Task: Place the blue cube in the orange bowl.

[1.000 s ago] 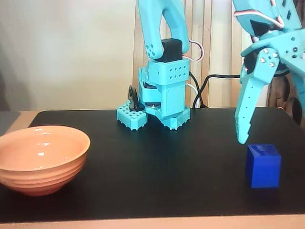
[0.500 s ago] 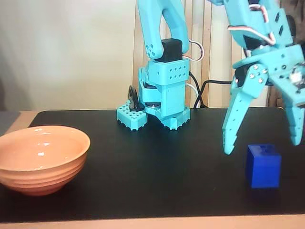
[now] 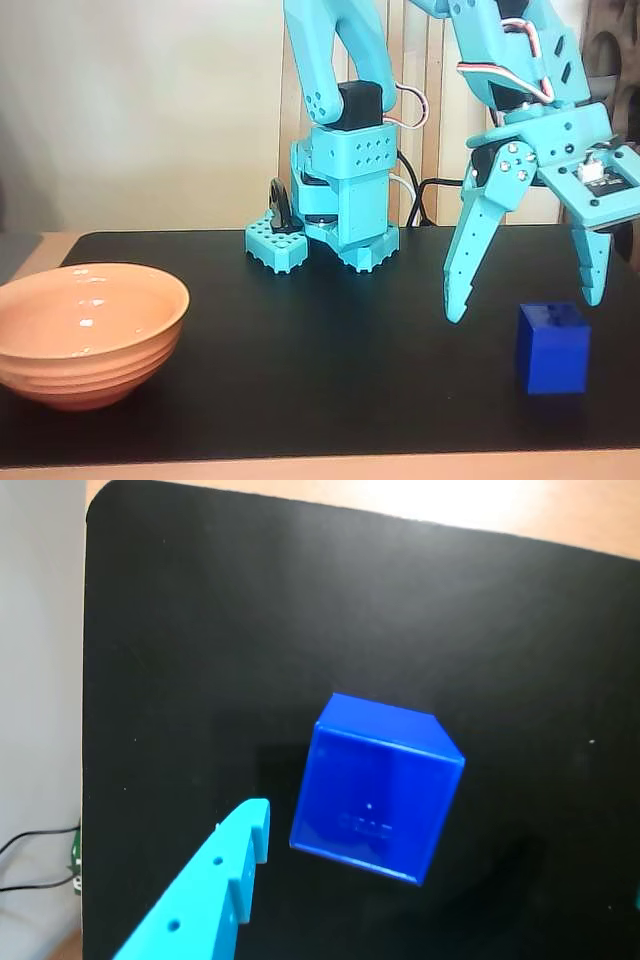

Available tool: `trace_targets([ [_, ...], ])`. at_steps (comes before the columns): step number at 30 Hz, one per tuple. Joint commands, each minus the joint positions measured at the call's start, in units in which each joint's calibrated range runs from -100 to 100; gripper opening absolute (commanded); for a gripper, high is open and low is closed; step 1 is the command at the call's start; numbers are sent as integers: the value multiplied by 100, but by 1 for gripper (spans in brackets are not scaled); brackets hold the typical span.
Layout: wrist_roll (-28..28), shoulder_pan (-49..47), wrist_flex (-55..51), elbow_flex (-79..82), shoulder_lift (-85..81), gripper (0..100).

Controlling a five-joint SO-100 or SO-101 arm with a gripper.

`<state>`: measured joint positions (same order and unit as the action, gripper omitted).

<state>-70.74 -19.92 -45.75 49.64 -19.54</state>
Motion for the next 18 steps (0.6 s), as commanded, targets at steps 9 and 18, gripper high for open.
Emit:
trace_targets([
  [9,-285,-214,873,390,-325,41],
  [18,-296,-214,1134,435,-104,41],
])
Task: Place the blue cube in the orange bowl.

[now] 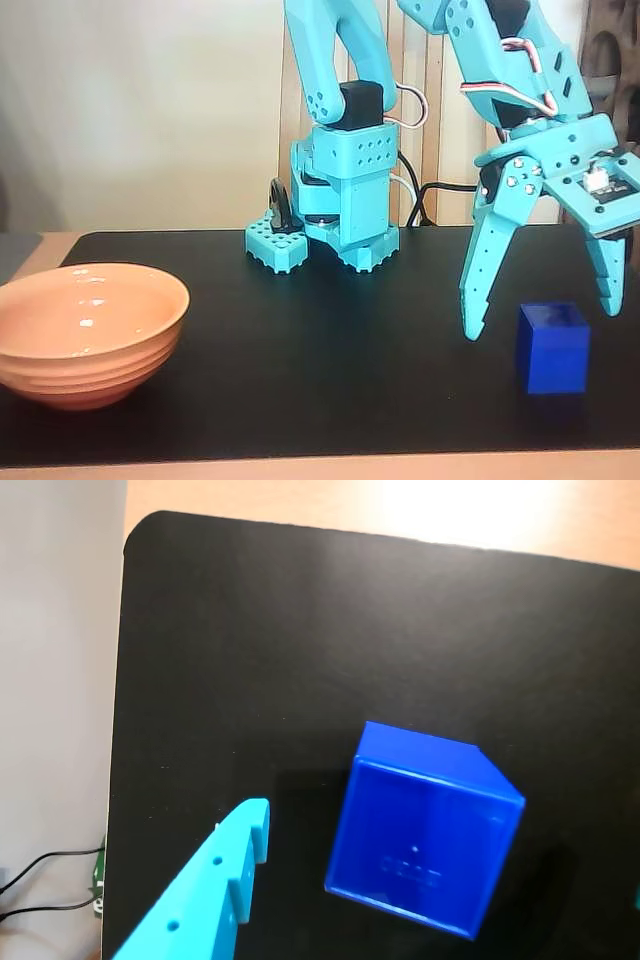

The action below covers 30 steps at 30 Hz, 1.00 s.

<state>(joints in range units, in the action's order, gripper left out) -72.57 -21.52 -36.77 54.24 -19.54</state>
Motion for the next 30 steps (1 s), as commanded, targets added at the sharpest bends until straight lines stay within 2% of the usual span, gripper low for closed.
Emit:
trace_targets([
  [1,-113,-55,280,-16,-104,41],
  [30,-181,15,1037,320,586,41],
])
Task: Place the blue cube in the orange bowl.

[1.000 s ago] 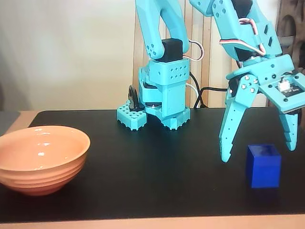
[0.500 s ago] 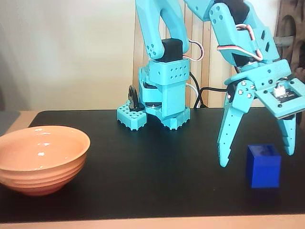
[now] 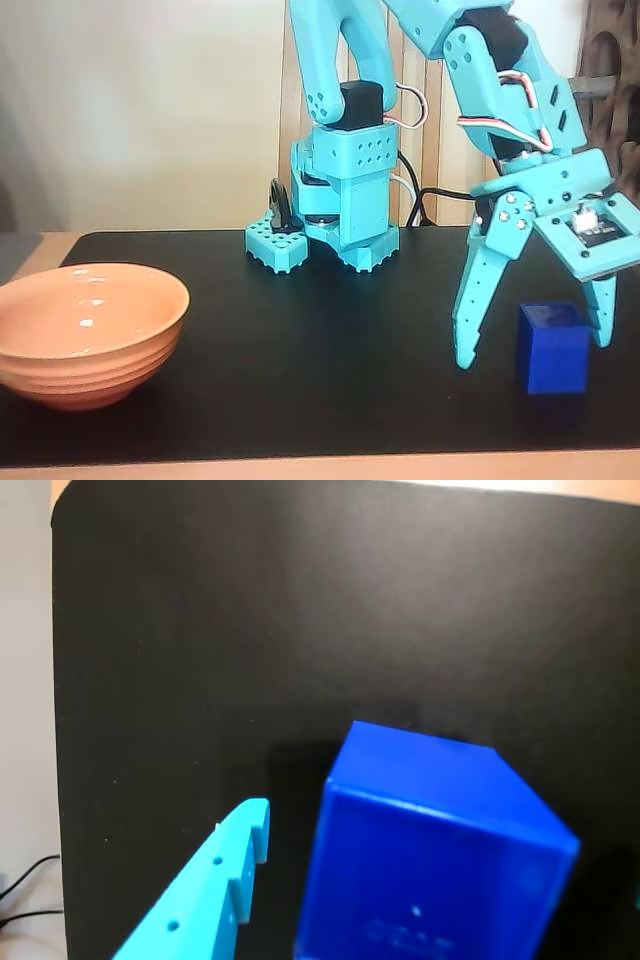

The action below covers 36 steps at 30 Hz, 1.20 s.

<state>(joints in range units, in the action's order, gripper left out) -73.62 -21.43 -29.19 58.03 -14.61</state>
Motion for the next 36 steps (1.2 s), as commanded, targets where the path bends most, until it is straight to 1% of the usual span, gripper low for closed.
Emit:
trace_targets([
  [1,-77,-4,289,-59,102,41],
  [33,-72,-54,245,168,111,41],
  [36,-72,-54,236,168,111,33],
])
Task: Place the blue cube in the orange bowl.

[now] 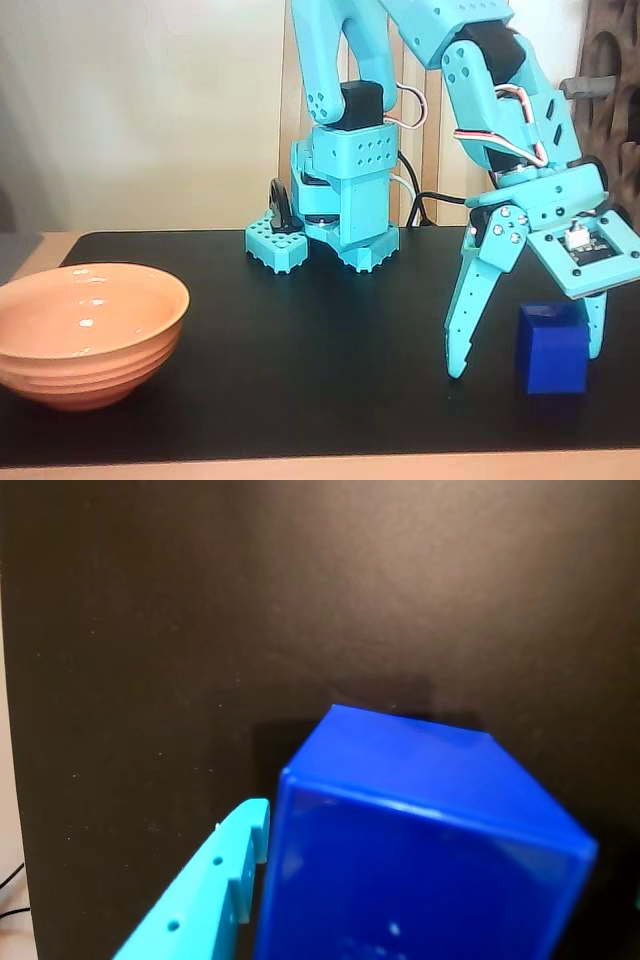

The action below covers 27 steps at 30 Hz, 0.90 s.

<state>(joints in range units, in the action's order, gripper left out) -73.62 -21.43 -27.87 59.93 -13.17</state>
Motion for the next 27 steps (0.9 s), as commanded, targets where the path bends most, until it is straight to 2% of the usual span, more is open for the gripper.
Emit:
trace_targets([
  [1,-72,-54,104,-22,-34,31],
  [8,-61,-4,104,-22,-68,25],
  [27,-45,16,131,-58,-102,21],
])
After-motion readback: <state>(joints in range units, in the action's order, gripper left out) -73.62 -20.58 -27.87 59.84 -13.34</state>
